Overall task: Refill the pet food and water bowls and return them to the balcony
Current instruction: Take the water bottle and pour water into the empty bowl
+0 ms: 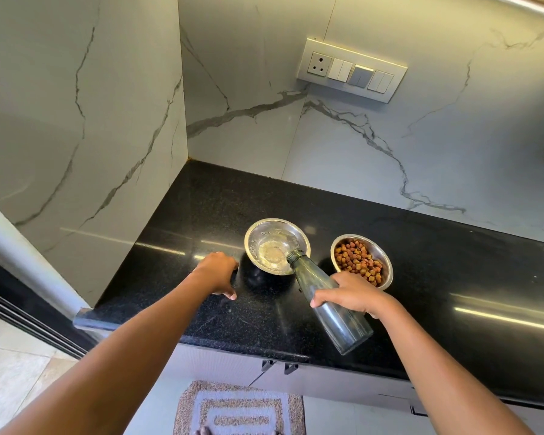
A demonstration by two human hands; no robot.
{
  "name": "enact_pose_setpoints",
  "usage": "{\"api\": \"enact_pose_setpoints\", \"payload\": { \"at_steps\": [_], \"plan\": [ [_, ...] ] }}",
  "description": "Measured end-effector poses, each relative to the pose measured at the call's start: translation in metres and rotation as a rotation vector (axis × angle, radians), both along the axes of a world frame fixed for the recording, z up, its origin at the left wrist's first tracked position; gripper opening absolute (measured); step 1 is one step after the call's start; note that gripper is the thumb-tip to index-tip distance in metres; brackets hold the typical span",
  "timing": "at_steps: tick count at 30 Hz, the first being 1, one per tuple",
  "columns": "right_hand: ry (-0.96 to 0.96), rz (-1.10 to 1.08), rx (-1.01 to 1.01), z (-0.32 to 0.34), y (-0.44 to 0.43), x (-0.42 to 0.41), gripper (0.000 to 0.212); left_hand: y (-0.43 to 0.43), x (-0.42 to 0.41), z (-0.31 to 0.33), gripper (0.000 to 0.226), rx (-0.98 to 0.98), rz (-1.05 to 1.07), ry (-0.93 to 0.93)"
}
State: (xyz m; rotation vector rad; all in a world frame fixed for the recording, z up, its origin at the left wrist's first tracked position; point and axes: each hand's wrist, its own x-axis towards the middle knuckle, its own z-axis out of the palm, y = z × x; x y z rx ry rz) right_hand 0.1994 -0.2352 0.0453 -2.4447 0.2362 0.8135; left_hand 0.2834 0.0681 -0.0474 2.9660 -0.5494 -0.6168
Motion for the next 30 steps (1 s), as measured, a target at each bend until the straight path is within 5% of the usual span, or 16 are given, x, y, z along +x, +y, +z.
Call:
{"api": "enact_pose_setpoints", "payload": {
  "at_steps": [7, 24, 30],
  "plan": [
    [0.01, 0.012, 0.02, 0.0, 0.008, 0.005, 0.072, 0.0, 0.0, -0.002, 0.071, -0.009, 0.009, 0.0],
    [-0.116, -0.086, 0.082, -0.006, 0.005, -0.006, 0.044, -0.001, -0.001, -0.002, 0.073, 0.001, -0.003, -0.024],
    [-0.273, -0.141, 0.135, -0.01, 0.007, -0.011, 0.058, 0.003, -0.013, 0.004, 0.068, -0.045, 0.031, -0.016]
  ]
}}
